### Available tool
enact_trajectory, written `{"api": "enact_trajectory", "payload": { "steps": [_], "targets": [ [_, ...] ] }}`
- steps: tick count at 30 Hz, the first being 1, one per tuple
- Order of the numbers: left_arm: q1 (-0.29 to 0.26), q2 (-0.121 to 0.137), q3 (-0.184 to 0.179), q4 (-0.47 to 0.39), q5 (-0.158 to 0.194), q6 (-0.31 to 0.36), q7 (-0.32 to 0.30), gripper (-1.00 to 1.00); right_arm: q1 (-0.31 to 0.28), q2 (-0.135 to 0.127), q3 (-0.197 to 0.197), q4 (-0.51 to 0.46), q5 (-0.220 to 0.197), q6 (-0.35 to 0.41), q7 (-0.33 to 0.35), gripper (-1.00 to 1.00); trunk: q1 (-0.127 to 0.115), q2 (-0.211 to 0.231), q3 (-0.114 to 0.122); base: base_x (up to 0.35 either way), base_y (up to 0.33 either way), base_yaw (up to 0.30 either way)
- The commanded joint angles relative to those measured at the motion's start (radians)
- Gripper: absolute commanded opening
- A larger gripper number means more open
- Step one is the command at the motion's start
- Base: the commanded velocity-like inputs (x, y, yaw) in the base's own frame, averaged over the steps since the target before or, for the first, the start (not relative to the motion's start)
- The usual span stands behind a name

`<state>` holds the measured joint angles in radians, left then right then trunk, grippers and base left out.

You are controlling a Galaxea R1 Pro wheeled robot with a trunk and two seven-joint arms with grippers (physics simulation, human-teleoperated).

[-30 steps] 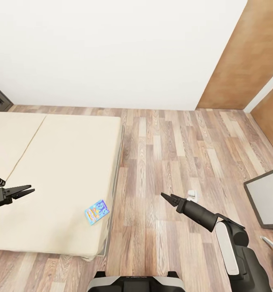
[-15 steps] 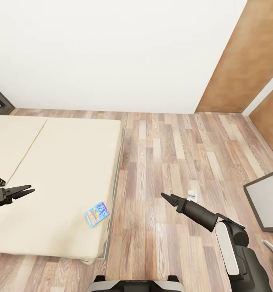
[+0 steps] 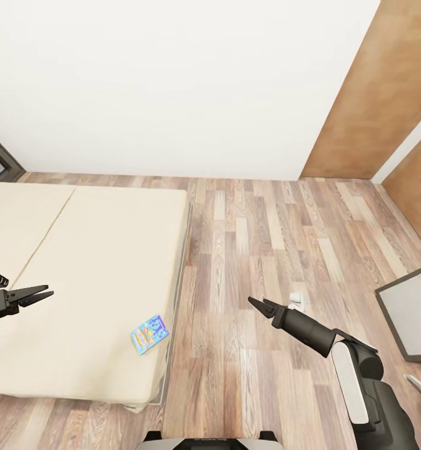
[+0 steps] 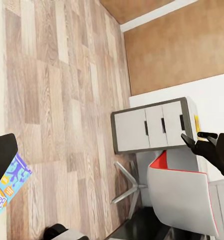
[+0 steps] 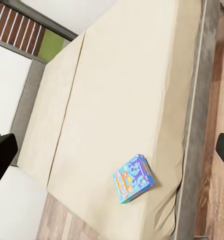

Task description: Put all the toys in the child's room - the three board games (two on the bed and one on the table), the two jigsaw puzzles on the table, and the tennis ball on the table - inside the toy box on the table in the child's room.

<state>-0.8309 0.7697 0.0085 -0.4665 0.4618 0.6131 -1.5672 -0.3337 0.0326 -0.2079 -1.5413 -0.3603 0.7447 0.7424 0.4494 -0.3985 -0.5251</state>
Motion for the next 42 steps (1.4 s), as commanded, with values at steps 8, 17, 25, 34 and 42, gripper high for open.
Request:
{"api": "enact_trajectory", "payload": {
  "steps": [8,17,25,34,42],
  "targets": [
    [-0.001,0.000,-0.001,0.000,0.000,0.010,-0.004,1.00,-0.001,0.001,-0.002,0.000,-0.002,0.005,0.003,1.00,0.001,-0.002,0.012,0.000,0.000,0.000],
    [-0.001,-0.001,-0.001,0.000,0.000,0.010,-0.004,1.00,-0.001,0.001,-0.002,0.000,-0.002,0.005,0.002,1.00,0.001,-0.002,0.027,0.000,0.000,0.000],
    [-0.001,-0.001,-0.001,0.000,0.000,0.010,-0.004,1.00,-0.001,0.002,-0.002,0.000,-0.001,0.005,0.000,1.00,0.001,-0.002,0.040,0.000,0.000,0.000],
    [0.001,-0.001,-0.001,0.000,0.000,0.010,-0.004,1.00,-0.001,0.002,-0.002,0.000,-0.002,0.005,0.000,1.00,0.001,-0.002,0.055,0.000,0.000,0.000],
    [0.001,-0.001,-0.001,0.000,0.000,0.010,-0.004,1.00,-0.001,0.001,-0.002,0.000,-0.002,0.005,0.000,1.00,0.001,-0.002,0.068,0.000,0.000,0.000]
  ]
}}
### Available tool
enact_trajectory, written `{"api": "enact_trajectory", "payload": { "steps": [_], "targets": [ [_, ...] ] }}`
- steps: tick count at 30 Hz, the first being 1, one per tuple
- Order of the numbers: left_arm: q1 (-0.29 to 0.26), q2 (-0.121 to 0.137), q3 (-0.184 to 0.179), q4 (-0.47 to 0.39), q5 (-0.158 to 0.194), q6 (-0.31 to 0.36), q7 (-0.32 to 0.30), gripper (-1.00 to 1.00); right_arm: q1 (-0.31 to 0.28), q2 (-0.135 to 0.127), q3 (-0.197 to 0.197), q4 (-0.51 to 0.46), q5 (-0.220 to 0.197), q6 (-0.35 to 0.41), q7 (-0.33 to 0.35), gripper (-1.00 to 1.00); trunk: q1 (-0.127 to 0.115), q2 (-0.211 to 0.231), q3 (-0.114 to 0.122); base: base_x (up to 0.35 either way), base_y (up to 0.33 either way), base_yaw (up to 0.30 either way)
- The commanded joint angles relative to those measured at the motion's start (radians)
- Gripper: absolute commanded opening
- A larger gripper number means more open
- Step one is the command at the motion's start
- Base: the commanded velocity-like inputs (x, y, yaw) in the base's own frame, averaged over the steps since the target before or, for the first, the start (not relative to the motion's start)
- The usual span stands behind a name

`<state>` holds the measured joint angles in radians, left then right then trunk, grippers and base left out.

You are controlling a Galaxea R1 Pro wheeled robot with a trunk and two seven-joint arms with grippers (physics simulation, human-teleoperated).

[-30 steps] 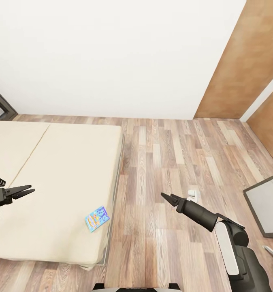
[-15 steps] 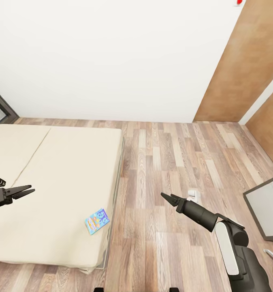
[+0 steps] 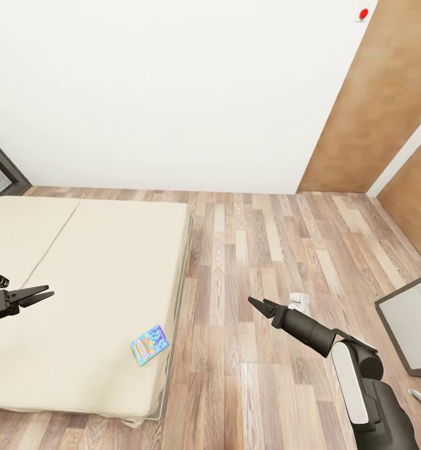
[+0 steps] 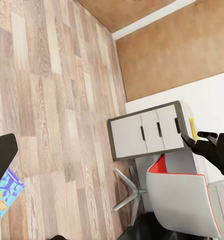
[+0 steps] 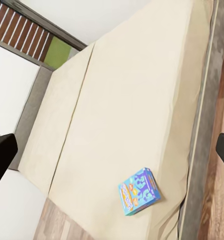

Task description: Put all the toys in the child's room - the three board games (two on the bed and one on the table), the two jigsaw puzzles on the table, and the tennis ball on the table - inside the toy box on the table in the child's room.

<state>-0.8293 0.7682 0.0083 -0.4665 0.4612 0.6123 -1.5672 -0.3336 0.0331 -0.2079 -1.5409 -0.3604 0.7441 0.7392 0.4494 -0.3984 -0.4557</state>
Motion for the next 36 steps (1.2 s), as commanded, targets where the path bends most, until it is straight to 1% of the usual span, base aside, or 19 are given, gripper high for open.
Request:
{"api": "enact_trajectory", "payload": {
  "steps": [1,36],
  "targets": [
    [-0.001,0.000,-0.001,0.000,0.000,0.011,-0.004,1.00,-0.001,0.001,-0.002,0.000,-0.002,0.006,0.002,1.00,0.001,-0.002,0.000,0.000,0.000,0.000],
    [-0.001,0.000,-0.001,0.000,-0.001,0.011,-0.004,1.00,-0.001,0.002,-0.002,0.000,-0.002,0.006,0.002,1.00,0.001,-0.002,0.058,0.000,0.000,0.000]
  ]
}}
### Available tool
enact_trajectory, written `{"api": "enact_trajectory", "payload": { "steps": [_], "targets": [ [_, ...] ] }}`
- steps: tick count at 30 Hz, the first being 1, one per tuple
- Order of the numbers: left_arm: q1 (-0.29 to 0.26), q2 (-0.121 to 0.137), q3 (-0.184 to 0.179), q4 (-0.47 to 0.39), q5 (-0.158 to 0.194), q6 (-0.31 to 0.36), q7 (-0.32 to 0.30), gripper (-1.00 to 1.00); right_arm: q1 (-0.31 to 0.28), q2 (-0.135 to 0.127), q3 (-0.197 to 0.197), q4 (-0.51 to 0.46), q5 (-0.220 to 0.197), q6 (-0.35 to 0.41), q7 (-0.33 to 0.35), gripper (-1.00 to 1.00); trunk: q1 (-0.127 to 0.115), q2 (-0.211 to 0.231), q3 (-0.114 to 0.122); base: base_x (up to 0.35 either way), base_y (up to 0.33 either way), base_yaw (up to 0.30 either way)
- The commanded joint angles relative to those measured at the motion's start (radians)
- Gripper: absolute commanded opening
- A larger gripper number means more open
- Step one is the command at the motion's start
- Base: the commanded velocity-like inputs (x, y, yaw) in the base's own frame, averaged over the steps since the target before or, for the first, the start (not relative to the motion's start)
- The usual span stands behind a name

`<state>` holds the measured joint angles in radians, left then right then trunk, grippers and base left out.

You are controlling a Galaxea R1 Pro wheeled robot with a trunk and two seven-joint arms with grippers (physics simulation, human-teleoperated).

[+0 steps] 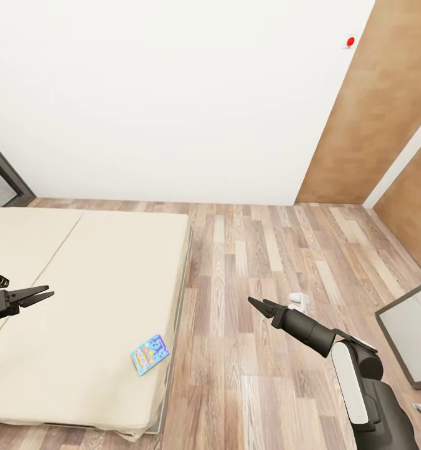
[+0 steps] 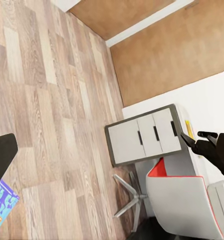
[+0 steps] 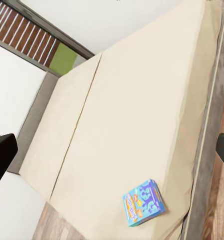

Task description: Put all the toys in the child's room - the three board games (two on the bed and one on the table), the two jigsaw puzzles on the table, and the tennis ball on the table - inside the toy box on the table in the child's room.

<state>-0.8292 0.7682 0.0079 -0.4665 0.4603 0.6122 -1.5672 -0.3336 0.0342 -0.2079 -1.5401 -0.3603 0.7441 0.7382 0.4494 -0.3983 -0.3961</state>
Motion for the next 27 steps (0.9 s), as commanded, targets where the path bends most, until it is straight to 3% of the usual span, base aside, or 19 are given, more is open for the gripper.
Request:
{"api": "enact_trajectory", "payload": {
  "steps": [1,27],
  "targets": [
    [-0.001,0.000,-0.001,0.000,0.000,0.011,-0.004,1.00,-0.001,0.001,-0.002,0.000,-0.001,0.006,0.004,1.00,0.001,-0.002,0.000,0.000,0.000,0.000],
    [-0.001,-0.003,-0.002,0.000,0.000,0.011,-0.004,1.00,-0.001,0.001,-0.002,0.000,-0.002,0.006,0.003,1.00,0.001,-0.002,0.043,0.000,0.000,0.057]
  ]
}}
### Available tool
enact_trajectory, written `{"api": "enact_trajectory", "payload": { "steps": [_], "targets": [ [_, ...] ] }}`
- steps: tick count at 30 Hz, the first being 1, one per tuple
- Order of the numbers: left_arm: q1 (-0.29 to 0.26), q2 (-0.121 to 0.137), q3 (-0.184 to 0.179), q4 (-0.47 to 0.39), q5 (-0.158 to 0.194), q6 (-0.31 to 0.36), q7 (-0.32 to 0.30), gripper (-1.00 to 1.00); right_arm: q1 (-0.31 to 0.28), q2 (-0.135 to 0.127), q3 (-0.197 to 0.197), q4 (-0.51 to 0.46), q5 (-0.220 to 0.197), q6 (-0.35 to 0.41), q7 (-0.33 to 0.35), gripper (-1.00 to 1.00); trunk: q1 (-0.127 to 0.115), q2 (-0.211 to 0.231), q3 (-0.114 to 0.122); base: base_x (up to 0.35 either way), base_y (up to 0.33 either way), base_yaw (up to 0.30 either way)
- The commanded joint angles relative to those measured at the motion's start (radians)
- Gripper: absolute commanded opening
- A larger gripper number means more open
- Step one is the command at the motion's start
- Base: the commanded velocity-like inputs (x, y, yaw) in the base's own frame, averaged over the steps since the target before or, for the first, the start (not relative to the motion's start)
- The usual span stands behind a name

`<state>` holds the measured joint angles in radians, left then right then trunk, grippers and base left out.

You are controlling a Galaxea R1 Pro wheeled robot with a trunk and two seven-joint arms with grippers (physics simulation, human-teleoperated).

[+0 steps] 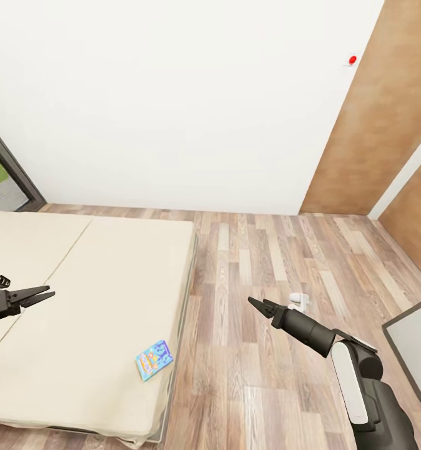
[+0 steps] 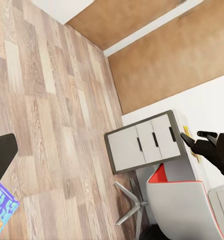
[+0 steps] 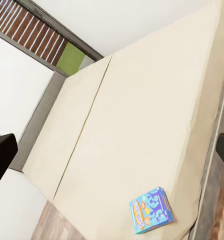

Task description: Put all the toys in the child's room - the three board games (two on the bed and one on the table), the two jigsaw puzzles on the table, and the tennis ball on the table - inside the toy box on the table in the child's room.

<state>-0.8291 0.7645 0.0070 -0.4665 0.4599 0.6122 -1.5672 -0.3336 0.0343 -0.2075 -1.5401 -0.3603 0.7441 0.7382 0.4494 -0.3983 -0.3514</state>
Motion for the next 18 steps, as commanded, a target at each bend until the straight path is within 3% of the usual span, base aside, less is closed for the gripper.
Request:
{"api": "enact_trajectory", "payload": {
  "steps": [1,18],
  "targets": [
    [-0.001,0.000,-0.001,0.000,0.000,0.011,-0.004,1.00,-0.001,0.001,-0.002,0.000,-0.002,0.006,0.003,1.00,0.001,-0.002,0.000,0.000,0.000,0.069],
    [-0.001,-0.001,-0.001,0.000,0.000,0.011,-0.004,1.00,-0.001,0.001,-0.002,0.000,-0.002,0.006,0.003,1.00,0.001,-0.002,0.028,0.000,0.000,0.070]
  ]
}}
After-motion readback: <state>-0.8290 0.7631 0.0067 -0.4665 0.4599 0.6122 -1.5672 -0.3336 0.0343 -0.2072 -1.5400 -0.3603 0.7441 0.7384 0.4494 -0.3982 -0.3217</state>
